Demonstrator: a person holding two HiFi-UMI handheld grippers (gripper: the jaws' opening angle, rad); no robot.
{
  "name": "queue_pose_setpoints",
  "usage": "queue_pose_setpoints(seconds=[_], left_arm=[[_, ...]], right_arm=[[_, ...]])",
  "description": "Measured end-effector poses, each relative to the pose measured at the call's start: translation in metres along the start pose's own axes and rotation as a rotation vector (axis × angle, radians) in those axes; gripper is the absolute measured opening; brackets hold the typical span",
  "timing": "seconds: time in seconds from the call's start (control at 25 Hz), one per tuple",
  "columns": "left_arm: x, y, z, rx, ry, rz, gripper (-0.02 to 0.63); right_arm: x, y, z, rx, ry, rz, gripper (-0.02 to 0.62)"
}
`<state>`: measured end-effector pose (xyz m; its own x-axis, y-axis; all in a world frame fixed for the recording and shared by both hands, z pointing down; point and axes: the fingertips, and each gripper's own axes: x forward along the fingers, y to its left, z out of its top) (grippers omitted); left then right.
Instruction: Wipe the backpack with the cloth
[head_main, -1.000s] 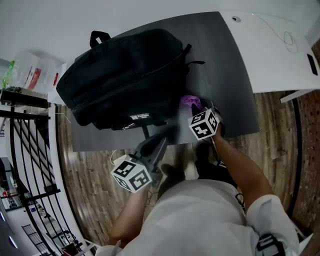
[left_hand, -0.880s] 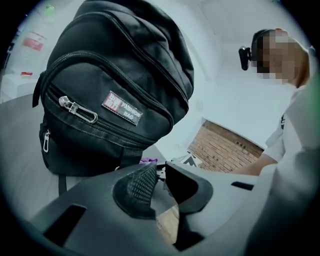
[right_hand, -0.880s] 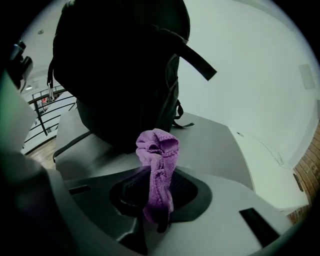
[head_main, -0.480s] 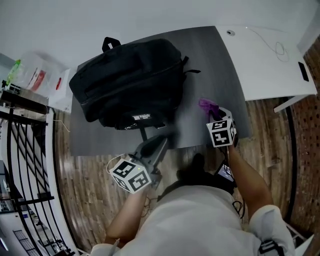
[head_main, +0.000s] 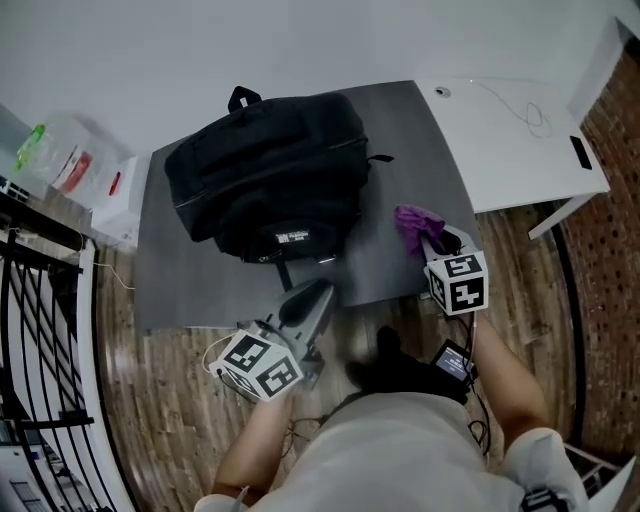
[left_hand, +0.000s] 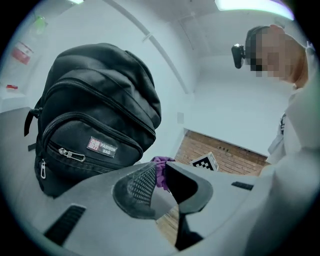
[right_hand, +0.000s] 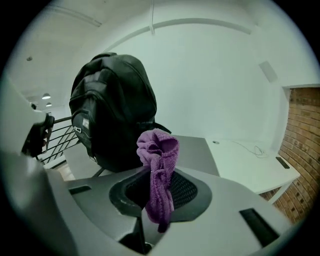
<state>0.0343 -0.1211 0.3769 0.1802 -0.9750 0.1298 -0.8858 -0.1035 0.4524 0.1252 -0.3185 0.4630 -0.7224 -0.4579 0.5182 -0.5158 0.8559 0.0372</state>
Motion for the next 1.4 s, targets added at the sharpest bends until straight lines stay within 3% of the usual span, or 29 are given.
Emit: queue_pose_setpoints(seconds=[0.12, 0.4, 0.68, 0.88, 1.16, 1.4], left_arm=[[-0.002, -0.007, 0.005, -0.005, -0.025, 0.011, 0.057], [0.002, -0.015, 0.025, 0.026, -0.095, 0.066, 0.057], [0.040, -0.026, 0.048, 0.021, -0.191, 0.182, 0.057], [0.064, -0.033, 0.055, 0.027, -0.206, 0.250, 0.057], [0.077, -0.036, 0.059, 0.034, -0.206, 0.317, 0.057], [0.074, -0.032, 0.054, 0.029, -0.209, 0.364, 0.057]], right_arm=[[-0.015, -0.009, 0.033, -0.026, -0.076, -0.007, 0.078], [-0.027, -0.021, 0.118, -0.196, -0.282, -0.016, 0.078], [-0.016, -0.025, 0.194, -0.274, -0.428, 0.121, 0.078], [-0.005, -0.017, 0.241, -0.313, -0.508, 0.219, 0.078], [-0.007, 0.010, 0.289, -0.406, -0.624, 0.268, 0.078], [-0.021, 0.056, 0.267, -0.580, -0.671, 0.328, 0.078]])
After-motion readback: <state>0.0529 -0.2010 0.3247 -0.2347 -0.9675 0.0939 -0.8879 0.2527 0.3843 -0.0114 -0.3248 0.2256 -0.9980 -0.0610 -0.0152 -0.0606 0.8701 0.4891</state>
